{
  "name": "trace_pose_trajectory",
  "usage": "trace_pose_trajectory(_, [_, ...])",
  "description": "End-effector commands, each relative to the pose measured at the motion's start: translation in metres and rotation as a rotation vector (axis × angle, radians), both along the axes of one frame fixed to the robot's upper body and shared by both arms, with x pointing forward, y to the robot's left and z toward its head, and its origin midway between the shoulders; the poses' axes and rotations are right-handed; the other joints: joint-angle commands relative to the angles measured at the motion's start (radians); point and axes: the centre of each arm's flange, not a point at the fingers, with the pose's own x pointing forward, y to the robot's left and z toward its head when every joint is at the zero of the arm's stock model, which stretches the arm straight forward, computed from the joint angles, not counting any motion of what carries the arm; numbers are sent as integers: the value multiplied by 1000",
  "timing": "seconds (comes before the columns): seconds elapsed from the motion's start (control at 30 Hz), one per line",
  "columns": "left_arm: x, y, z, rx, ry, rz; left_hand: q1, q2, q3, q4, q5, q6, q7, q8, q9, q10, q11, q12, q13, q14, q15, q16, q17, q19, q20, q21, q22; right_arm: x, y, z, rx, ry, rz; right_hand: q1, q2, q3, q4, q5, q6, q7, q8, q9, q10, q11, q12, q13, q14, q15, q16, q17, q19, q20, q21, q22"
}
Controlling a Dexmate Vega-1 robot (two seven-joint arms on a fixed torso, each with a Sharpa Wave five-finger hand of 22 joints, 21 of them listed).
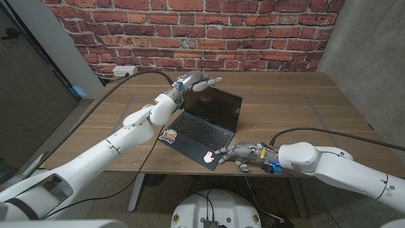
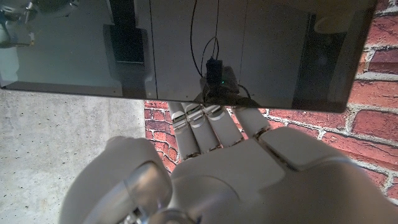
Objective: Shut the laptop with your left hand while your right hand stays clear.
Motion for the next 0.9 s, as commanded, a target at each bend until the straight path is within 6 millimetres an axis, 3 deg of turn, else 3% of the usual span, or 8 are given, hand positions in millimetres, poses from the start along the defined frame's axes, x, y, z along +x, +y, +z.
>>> trace_pose_trajectory(0.03, [-7,5,-17,10,55,2,4,1,-6,-4,7,0,0,-6,4,-6,-2,7,2,-6,3,0,6,-3,2,-2,2,-2,-4,-3,14,-19,-21,-6,1,-5,0,9,116,58,26,3,25,26,9,0,-3,3,-9,-6,-14,-29,-22,-22])
trace_pose_trajectory(0.13, [-9,3,-19,37,57,2,4,1,-6,-4,7,11,4,-2,5,-9,-2,7,3,-8,3,-1,9,-5,3,-3,2,-3,-4,-4,14,-16,-23,-11,-2,-13,-2,6,162,59,30,4,38,36,11,0,-6,3,-23,-26,-12,-29,-24,-29])
trace_pose_trajectory(0.37, [-13,4,-26,45,65,-6,4,1,-7,-4,7,18,6,1,7,-13,-4,5,-1,-12,3,-3,13,-7,3,-5,1,-3,-3,-4,-4,-13,-14,-17,-1,-18,-2,5,200,64,25,6,45,52,7,0,2,3,-16,-22,-9,-29,-22,-31])
trace_pose_trajectory(0.9, [-20,9,-40,47,102,2,4,1,-8,-3,7,16,5,-1,10,-19,-3,4,-3,-18,3,-6,19,-11,6,-8,1,0,-1,-2,-47,-1,7,-29,0,-24,1,-1,273,51,26,8,56,65,4,-1,-11,2,-24,-22,-26,-29,-44,-69])
